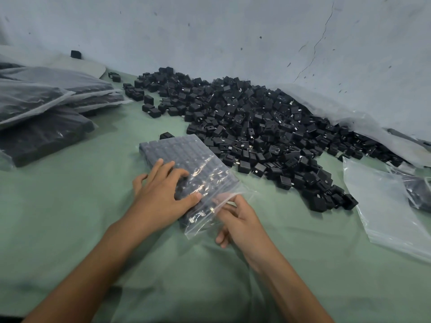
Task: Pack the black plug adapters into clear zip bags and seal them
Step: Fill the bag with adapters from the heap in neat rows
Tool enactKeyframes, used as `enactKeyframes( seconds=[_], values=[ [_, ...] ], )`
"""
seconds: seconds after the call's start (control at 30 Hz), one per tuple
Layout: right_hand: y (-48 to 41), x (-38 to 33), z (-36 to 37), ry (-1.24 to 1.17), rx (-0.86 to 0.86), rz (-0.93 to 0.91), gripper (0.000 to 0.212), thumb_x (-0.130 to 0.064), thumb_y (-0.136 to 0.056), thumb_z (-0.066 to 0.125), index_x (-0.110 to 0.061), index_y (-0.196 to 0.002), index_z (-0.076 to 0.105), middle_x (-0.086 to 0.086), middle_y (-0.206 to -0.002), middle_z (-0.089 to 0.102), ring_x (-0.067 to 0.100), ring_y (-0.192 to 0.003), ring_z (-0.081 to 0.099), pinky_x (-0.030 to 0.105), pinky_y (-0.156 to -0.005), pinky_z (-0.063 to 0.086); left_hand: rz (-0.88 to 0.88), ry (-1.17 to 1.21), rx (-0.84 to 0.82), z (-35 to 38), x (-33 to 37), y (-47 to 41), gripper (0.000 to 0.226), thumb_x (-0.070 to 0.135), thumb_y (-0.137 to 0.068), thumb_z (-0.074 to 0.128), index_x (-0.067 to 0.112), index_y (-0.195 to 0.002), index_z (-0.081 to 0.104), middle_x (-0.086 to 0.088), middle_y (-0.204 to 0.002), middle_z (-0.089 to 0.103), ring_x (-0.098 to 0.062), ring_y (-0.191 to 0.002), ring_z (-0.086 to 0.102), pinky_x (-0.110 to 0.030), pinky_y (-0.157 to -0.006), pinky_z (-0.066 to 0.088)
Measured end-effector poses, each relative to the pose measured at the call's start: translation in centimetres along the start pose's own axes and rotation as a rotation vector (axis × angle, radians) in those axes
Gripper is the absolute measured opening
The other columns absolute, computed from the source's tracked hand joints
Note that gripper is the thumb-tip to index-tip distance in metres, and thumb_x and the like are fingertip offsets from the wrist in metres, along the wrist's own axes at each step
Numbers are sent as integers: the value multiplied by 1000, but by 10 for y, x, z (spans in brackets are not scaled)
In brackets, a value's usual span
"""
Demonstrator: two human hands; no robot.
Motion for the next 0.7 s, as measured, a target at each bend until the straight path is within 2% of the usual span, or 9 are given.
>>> enactKeyframes(
  seconds=[0.1, 0.13, 0.3, 0.43, 0.53, 0.6, 0.7],
  values=[
    [-2, -1, -1, -1, -10, 14, 11, -4, -97, 53, -9, -107, 53, 5, -102, 70, 24, -48, 59, 27, -42, 46, 199, 49, 2, 0, 11, 1, 20, 49, -94, 58, 49, -113, 60, 16, -154, 34, -8, -149, 12, -32, -109, 8],
    [-2, -1, -1, 1, -16, 16, 12, -3, -97, 52, -7, -108, 53, 7, -103, 69, 25, -49, 59, 27, -43, 46, 249, 56, -20, 1, 14, 2, 16, 41, -97, 57, 49, -109, 63, 18, -151, 37, -7, -147, 15, -28, -106, 9],
    [3, -6, -3, -31, -52, 22, 14, -1, -97, 52, -7, -109, 56, 9, -99, 69, 25, -54, 61, 30, -47, 50, 273, 72, -27, 6, 16, 3, 25, 30, -100, 54, 50, -104, 67, 26, -136, 47, 2, -133, 33, -25, -99, 12],
    [8, -13, -28, 79, -71, -11, 9, -5, -96, 58, -8, -104, 61, 14, -97, 71, 22, -53, 59, 27, -46, 48, 282, 80, -15, 7, 13, 4, 25, 28, -99, 56, 49, -104, 68, 32, -129, 45, 7, -127, 35, -24, -100, 11],
    [0, -23, -72, 211, 54, -28, 16, 0, -94, 55, -9, -98, 68, 11, -85, 73, 18, -51, 57, 25, -46, 47, 293, 89, -11, 8, 12, 4, 25, 27, -99, 56, 49, -104, 67, 32, -129, 44, 13, -123, 31, -22, -101, 9],
    [-15, -32, -106, 323, 190, -90, 19, -2, -95, 54, -13, -97, 69, 9, -84, 72, 20, -58, 62, 30, -51, 52, 294, 93, -10, 8, 13, 3, 25, 27, -100, 56, 49, -104, 68, 31, -130, 45, 15, -121, 28, -22, -102, 8],
    [-45, -34, -150, 751, 398, -162, 19, -16, -99, 53, -22, -109, 68, -2, -104, 70, 19, -89, 66, 39, -76, 55, 289, 99, -14, 8, 14, 3, 25, 27, -100, 55, 48, -104, 68, 30, -131, 45, 15, -120, 27, -22, -102, 8]
  ],
)
Point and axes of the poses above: each hand's wrist, its own y-axis away from the middle knuckle, its own z-axis out of the palm, x = y × z, the point moved 2 cm from there along -y, towards the middle knuckle
